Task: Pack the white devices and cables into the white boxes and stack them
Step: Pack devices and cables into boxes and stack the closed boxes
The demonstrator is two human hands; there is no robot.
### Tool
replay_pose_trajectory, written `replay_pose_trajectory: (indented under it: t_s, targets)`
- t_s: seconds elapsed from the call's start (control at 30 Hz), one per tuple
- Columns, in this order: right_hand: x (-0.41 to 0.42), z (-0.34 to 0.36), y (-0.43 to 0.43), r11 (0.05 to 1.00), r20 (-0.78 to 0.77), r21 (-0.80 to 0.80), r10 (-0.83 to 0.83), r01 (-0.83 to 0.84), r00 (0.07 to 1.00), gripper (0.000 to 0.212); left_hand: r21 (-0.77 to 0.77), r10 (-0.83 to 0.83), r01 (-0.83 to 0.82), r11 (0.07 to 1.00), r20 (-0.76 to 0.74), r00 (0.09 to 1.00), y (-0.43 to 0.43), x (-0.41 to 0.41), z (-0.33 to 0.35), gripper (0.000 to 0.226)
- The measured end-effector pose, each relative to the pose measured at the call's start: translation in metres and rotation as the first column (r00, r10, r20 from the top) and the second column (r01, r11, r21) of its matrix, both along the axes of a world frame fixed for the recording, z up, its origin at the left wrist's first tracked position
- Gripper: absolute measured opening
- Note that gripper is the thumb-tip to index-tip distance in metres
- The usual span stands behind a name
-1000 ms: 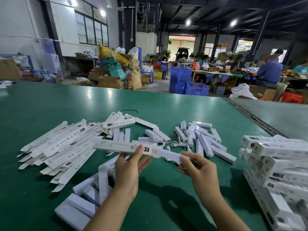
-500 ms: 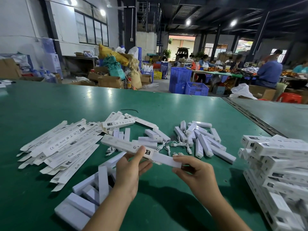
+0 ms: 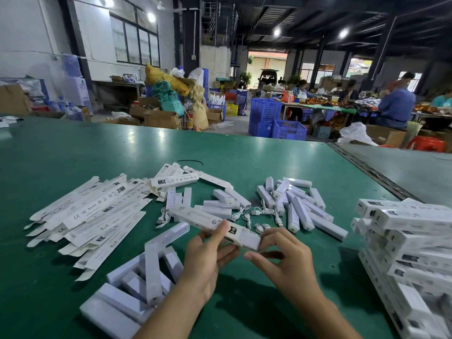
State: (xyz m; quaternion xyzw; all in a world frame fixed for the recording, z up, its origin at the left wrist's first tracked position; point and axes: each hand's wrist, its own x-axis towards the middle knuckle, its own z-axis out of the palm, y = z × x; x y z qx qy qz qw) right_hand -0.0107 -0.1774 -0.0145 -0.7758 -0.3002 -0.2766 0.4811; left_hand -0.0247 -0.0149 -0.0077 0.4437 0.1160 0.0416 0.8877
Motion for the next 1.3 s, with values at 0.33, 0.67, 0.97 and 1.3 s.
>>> replay_pose_trajectory:
  t_s: [0.33,0.67,0.97,1.3]
  targets:
    - [-0.001,-0.004,0.003,0.802,-0.095,-0.597,-0.033,-0.03,0.995,0.065,0.126,-0.136,0.135,0.983,-0.003,0.991,-0.004,-0.004,-0.006,0.055]
    - [0.01,-0.01,-0.01,0.674,-0.221,-0.728,-0.055,-0.127,0.974,0.082,0.028,0.034,-0.033,0.999,-0.043,0.998,0.006,0.003,-0.003,0.022]
    - [0.043,-0.022,-0.032,0.697,-0.216,-0.678,-0.493,0.234,0.843,0.057,-0.085,0.084,-0.092,0.992,-0.092,0.992,0.016,0.007,-0.002,0.014]
    - [0.045,-0.022,-0.03,0.692,-0.154,-0.672,-0.479,0.264,0.864,0.038,-0.077,0.093,-0.101,0.992,-0.095,0.991,0.015,0.005,0.002,0.016]
